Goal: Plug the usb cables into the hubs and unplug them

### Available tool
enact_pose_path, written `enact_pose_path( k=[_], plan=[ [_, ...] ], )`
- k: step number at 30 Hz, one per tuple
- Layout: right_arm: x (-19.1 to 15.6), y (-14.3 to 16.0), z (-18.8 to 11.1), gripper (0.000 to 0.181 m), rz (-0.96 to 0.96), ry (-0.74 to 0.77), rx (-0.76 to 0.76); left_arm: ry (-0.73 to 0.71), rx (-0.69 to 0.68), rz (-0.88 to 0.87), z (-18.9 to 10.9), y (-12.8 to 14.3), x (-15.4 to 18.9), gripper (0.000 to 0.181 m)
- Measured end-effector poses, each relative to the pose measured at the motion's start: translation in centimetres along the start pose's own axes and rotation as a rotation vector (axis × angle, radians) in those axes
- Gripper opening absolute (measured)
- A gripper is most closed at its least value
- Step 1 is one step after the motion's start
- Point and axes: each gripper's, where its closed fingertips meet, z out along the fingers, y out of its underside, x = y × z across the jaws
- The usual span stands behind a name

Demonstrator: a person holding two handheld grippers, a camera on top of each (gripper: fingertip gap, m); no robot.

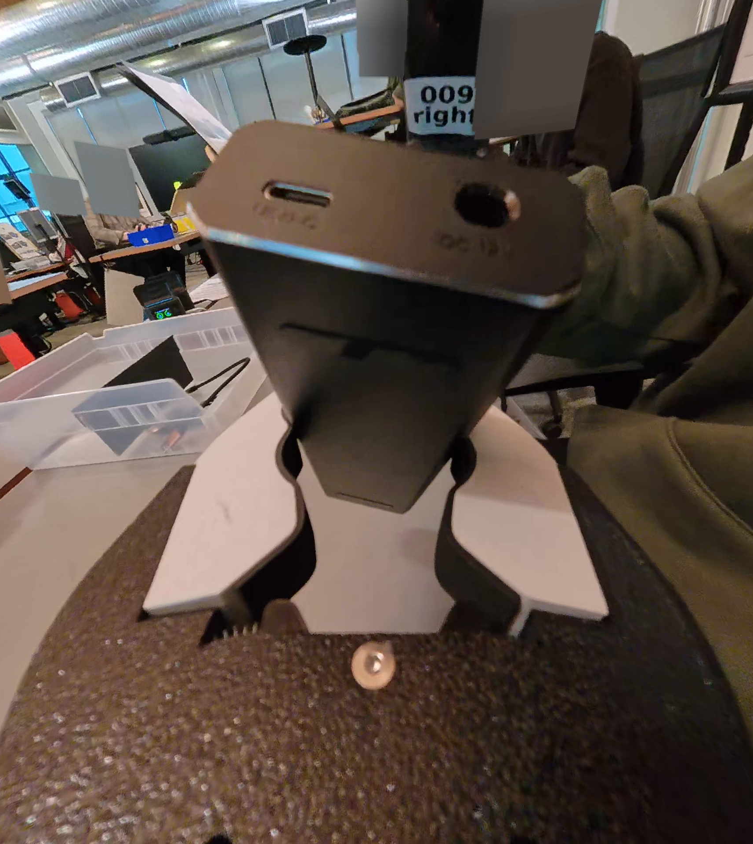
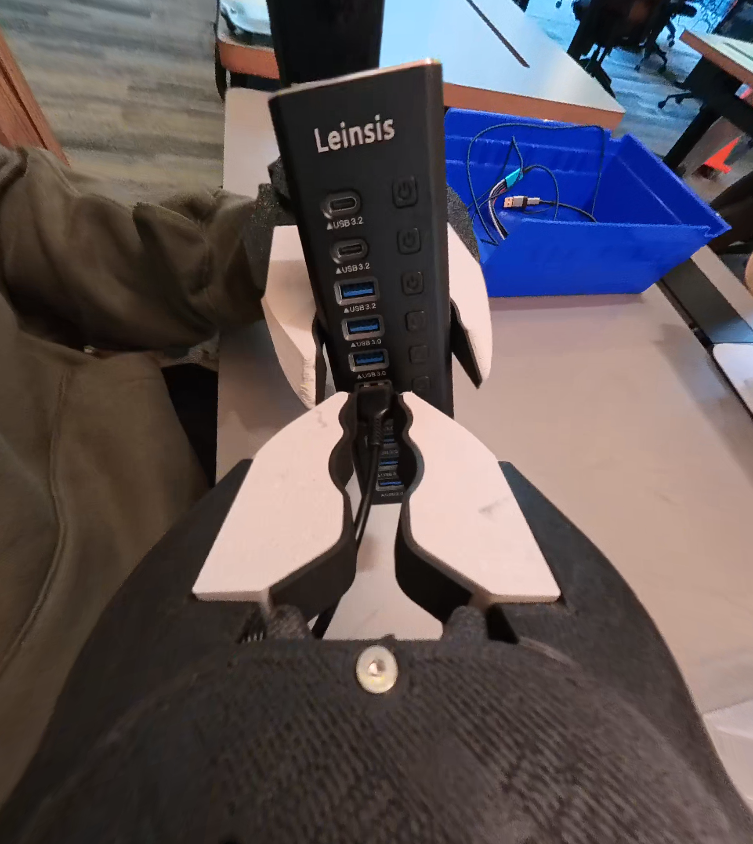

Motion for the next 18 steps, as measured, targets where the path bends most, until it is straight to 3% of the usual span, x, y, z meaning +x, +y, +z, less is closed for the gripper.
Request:
enact_pose_path(
  k=[7, 18],
  plan=[
    [-0.4, -0.7, 0.0, 0.015, 0.007, -0.033, 0.056, 0.018, 0.023, 0.071, -0.5, 0.4, 0.4, 0.065],
    [0.3, -2.3, -1.1, 0.014, 0.203, -0.137, 0.341, -0.001, 0.192, 0.015, -0.6, -1.7, 0.1, 0.06]
  ],
)
